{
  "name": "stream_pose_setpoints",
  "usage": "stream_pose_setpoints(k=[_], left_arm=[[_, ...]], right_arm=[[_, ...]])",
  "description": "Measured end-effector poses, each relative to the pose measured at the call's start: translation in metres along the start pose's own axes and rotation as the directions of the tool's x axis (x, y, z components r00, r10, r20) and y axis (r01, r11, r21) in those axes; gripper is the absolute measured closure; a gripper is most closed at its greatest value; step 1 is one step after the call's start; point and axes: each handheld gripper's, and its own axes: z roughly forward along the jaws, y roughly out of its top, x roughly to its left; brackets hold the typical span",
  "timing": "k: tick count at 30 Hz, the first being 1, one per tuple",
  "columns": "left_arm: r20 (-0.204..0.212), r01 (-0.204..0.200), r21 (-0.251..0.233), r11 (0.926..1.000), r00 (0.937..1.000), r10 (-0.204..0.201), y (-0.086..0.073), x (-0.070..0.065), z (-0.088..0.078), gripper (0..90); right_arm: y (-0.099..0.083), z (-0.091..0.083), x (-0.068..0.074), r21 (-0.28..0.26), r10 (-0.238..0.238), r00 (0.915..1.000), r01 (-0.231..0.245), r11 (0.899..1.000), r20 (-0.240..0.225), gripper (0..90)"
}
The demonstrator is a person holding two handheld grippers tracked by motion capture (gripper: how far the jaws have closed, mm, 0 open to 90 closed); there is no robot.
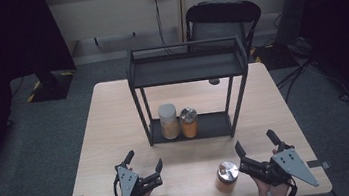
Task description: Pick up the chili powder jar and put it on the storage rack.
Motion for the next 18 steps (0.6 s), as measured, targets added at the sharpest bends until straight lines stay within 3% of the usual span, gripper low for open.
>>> stream_pose_setpoints(k=[8, 12, 18], left_arm=[[0.001, 0.0, 0.0, 1.0, 1.0, 0.0, 0.0, 0.0, 0.0, 1.1], [0.001, 0.0, 0.0, 1.0, 1.0, 0.0, 0.0, 0.0, 0.0, 1.1], [0.001, 0.0, 0.0, 1.0, 1.0, 0.0, 0.0, 0.0, 0.0, 1.1]], right_arm=[[0.003, -0.01, 0.005, -0.048, -0.021, 0.9984, 0.018, 0.999, -0.053, 0.0], [0.002, -0.014, 0.008, -0.081, -0.063, 0.9948, 0.056, 0.995, -0.08, 0.0], [0.004, -0.019, 0.011, -0.08, -0.072, 0.9909, 0.063, 0.995, -0.114, 0.0]])
